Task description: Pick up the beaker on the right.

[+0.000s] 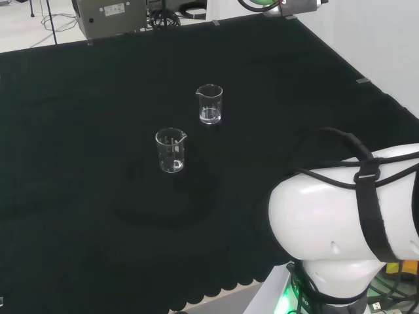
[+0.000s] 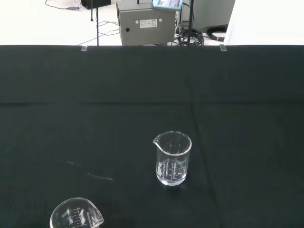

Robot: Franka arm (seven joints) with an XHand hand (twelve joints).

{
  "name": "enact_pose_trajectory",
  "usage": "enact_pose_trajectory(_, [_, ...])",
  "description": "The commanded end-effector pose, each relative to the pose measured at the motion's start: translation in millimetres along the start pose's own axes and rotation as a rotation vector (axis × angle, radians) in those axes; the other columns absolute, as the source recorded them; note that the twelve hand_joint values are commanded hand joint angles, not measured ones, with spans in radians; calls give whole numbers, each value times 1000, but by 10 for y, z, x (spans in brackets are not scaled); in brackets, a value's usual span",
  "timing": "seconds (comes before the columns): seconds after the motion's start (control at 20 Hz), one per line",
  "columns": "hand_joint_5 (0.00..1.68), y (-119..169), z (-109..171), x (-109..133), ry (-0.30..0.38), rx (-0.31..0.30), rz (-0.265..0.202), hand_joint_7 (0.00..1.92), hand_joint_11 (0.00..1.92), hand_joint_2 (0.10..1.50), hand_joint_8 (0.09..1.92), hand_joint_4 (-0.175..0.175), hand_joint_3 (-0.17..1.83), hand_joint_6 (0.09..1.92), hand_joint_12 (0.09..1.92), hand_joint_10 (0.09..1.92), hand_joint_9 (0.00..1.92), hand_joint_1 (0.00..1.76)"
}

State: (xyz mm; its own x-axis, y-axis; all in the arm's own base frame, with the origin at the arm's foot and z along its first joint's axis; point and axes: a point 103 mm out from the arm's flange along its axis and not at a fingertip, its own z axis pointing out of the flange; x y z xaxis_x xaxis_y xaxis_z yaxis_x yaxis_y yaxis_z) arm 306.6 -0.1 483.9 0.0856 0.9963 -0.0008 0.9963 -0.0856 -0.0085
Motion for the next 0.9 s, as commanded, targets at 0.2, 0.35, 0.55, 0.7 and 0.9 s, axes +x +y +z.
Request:
enact_pose_trajectory(0.2, [259,32,11,-396,5,-4,4,0,0,1344,400,-31,42,87,1386,87,403,16])
enact_pose_trajectory(0.35, [258,54,18,-649,5,0,12,0,0,1352,393,-30,45,87,1384,87,402,1])
enact_pose_trajectory(0.55, [258,98,65,-889,3,13,24,0,0,1352,391,-30,45,87,1384,87,401,0])
enact_pose_trajectory(0.7, [258,148,135,-1001,11,31,41,0,0,1351,390,-30,45,87,1384,87,401,2])
enact_pose_trajectory(0.9, [259,222,269,-1230,21,51,67,0,0,1349,389,-31,44,87,1384,87,401,4])
